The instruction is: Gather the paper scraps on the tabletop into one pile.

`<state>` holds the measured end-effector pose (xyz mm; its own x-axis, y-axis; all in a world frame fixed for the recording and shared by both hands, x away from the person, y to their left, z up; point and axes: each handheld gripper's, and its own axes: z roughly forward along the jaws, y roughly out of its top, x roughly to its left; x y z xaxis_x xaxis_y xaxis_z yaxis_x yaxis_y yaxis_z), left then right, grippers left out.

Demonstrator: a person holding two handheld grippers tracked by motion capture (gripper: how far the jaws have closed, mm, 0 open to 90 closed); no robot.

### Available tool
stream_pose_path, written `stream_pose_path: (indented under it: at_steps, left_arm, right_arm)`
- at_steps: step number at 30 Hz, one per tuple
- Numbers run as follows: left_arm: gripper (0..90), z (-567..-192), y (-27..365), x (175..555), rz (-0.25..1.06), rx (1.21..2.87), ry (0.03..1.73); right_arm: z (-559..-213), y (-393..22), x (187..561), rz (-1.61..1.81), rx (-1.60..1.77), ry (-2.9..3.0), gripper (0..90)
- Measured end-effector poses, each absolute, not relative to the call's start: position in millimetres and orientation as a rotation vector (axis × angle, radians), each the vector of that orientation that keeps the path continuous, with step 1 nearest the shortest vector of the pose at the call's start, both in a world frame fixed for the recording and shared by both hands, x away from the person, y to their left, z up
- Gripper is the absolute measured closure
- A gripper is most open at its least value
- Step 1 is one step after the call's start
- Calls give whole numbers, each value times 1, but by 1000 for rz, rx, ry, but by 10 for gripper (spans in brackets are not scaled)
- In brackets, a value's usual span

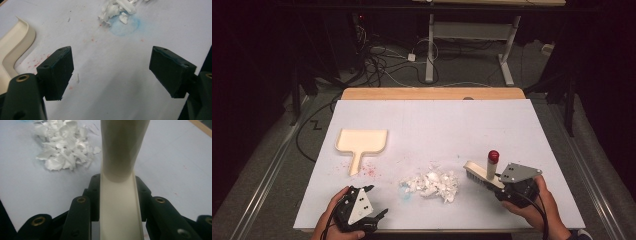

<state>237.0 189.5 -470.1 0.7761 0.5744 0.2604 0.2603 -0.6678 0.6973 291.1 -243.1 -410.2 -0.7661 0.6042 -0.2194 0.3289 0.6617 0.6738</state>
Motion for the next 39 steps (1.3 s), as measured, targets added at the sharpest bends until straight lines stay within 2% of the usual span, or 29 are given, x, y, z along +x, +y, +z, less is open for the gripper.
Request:
stream_pose_path:
  at_steps: [19, 24, 32, 39]
  left_arm:
    - [184, -471, 188, 237, 610, 2312, 607]
    - [184, -471, 189, 236, 612, 2311, 609]
    - [184, -470, 189, 235, 617, 2308, 612]
    - [184, -471, 189, 236, 611, 2313, 612]
  right_arm:
    - [-414, -164, 298, 952, 614, 2483, 675]
    - [-408, -177, 297, 985, 668, 2452, 675]
    - [-397, -219, 293, 996, 681, 2453, 675]
    - [-398, -251, 274, 1008, 681, 2544, 675]
